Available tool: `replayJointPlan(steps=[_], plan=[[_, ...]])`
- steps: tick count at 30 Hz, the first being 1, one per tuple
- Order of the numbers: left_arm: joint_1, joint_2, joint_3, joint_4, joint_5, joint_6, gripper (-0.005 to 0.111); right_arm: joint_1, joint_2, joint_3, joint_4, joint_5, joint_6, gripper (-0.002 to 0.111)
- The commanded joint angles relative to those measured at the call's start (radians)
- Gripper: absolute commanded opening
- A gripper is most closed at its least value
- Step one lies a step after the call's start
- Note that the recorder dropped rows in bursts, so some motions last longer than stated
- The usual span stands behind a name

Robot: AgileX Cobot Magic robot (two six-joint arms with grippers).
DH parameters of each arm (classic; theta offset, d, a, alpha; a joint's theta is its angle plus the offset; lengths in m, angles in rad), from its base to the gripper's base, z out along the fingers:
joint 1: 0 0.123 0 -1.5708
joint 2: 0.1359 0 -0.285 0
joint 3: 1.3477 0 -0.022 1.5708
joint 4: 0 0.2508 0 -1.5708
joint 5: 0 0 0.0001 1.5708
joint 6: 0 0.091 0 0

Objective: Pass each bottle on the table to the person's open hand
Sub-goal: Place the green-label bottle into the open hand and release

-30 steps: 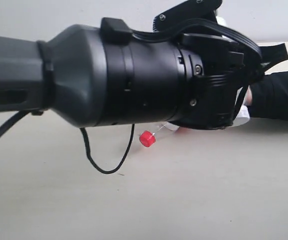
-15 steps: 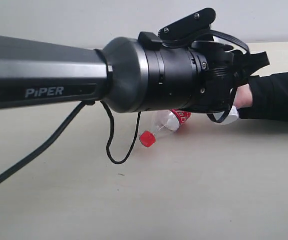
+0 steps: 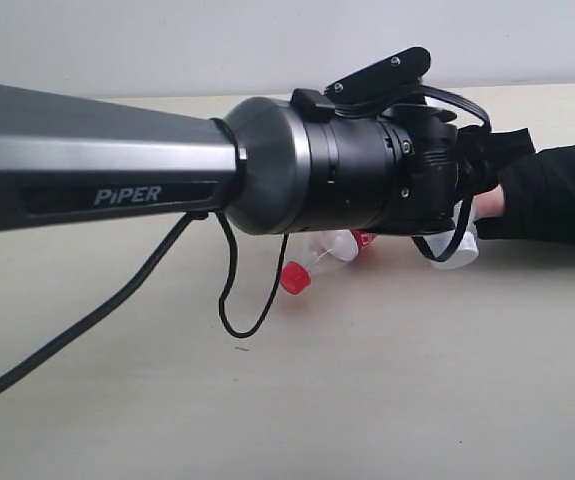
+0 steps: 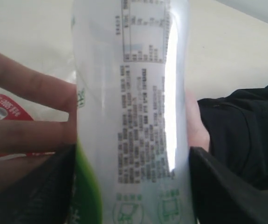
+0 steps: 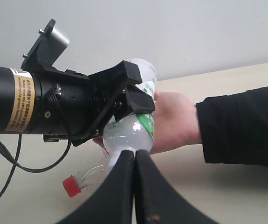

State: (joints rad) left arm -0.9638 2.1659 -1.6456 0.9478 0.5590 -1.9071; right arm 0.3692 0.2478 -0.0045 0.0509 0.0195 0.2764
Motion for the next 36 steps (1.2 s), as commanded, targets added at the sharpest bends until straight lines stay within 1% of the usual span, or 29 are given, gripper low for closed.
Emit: replayJointPlan(steps=[1, 3, 30, 31, 32, 33, 34, 36], plan=[[0.013, -0.004, -0.006, -0.058, -0.003, 0.055, 0.017, -0.003, -0.003, 0.004, -0.002, -0.002, -0.001, 0.0], [0.017, 0.003, -0.006, -0.071, -0.012, 0.073, 0.02, -0.003, -0.003, 0.004, -0.002, -0.002, -0.001, 0.0], [0.025, 0.028, -0.006, -0.074, -0.055, 0.078, 0.02, -0.003, -0.003, 0.004, -0.002, -0.002, -0.001, 0.0], [0.025, 0.028, -0.006, -0.074, -0.055, 0.078, 0.024, -0.003, -0.003, 0.004, -0.002, -0.002, -0.001, 0.0], [0.025, 0.028, -0.006, -0.074, -0.06, 0.092, 0.036, -0.003, -0.003, 0.004, -0.002, -0.002, -0.001, 0.0], [0.025, 0.028, -0.006, -0.074, -0.064, 0.099, 0.044, -0.003, -0.003, 0.004, -0.002, -0.002, -0.001, 0.0], [0.025, 0.028, -0.006, -0.074, -0.066, 0.099, 0.06, -0.003, -0.003, 0.004, -0.002, -0.002, -0.001, 0.0], [0.025, 0.028, -0.006, -0.072, -0.068, 0.101, 0.065, -0.003, -0.003, 0.004, -0.002, -0.002, -0.003, 0.0]])
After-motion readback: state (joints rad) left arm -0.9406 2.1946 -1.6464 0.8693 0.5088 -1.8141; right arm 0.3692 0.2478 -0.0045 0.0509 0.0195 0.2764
